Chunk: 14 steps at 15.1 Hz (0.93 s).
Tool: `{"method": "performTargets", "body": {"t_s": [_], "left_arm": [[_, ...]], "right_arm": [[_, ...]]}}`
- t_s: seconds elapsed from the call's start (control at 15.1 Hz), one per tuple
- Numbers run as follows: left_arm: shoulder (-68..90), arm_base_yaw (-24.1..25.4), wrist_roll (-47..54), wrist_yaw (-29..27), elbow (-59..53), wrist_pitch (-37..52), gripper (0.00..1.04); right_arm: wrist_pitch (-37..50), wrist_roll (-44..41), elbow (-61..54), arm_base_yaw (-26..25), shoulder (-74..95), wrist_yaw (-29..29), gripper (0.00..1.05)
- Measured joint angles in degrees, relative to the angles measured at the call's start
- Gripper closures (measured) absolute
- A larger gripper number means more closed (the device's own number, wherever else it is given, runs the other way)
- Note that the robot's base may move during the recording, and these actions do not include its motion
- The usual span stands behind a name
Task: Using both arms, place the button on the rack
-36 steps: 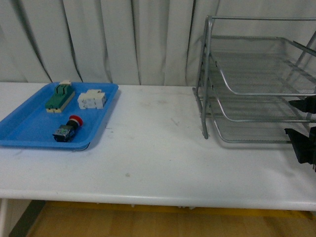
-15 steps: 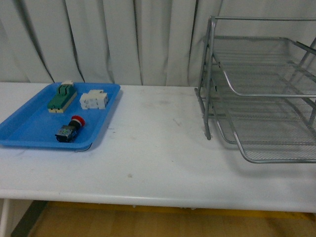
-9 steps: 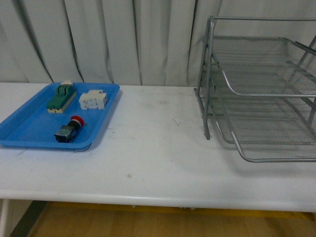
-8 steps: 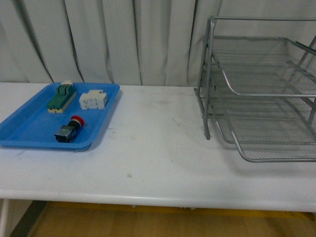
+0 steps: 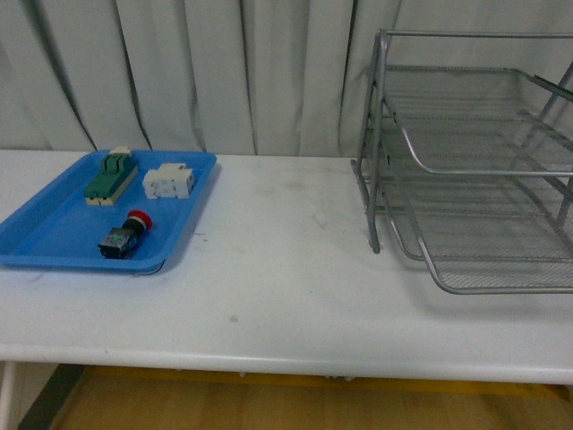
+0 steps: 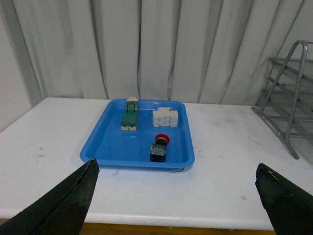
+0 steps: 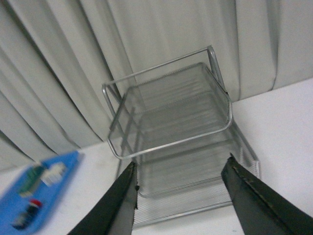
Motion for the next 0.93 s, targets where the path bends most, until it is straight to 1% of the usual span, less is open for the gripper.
{"method": "performTargets", "body": {"t_s": [0.07,0.13,0.2,0.33,0.46,0.53,0.6,0.66,0.73,0.8,0.86,0.93], "left_arm": [[0.0,0.0,0.0,0.0,0.0,0.0,0.07],[0.0,0.0,0.0,0.0,0.0,0.0,0.07],[0.0,0.0,0.0,0.0,0.0,0.0,0.07],[0.0,0.0,0.0,0.0,0.0,0.0,0.07],[0.0,0.0,0.0,0.0,0.0,0.0,0.07],[0.0,0.0,0.0,0.0,0.0,0.0,0.07],[0.0,0.0,0.0,0.0,0.0,0.0,0.07],[0.0,0.0,0.0,0.0,0.0,0.0,0.07],[0.0,0.0,0.0,0.0,0.0,0.0,0.07],[0.0,0.0,0.0,0.0,0.0,0.0,0.07],[0.0,0.0,0.0,0.0,0.0,0.0,0.07],[0.0,0.0,0.0,0.0,0.0,0.0,0.07]], "right_arm": [[-3.9,-11.5,-1.6,2.7,-4.7,2.4,0.55],[-4.8,-18.1,-3.3,4.9,-6.8,4.9,0.68],[-5.6,-21.3,-4.6,6.8,-8.5,7.1,0.81],[-6.8,-23.8,-6.3,9.9,-12.0,10.1,1.04],[-8.3,-24.7,-7.6,12.5,-14.8,12.7,1.03],[-9.7,-24.8,-8.4,14.6,-16.2,15.4,1.03],[-10.3,-24.8,-9.0,19.5,-17.8,19.6,1.03],[-10.7,-25.0,-9.2,20.4,-18.8,19.5,1.03],[-11.5,-25.0,-9.5,20.0,-19.9,20.5,1.03],[-12.2,-25.0,-9.9,20.1,-21.0,20.5,1.03],[-11.1,-25.0,-11.0,20.1,-21.9,20.5,1.03],[-12.6,-25.0,-11.6,20.1,-23.4,20.5,1.03]]}}
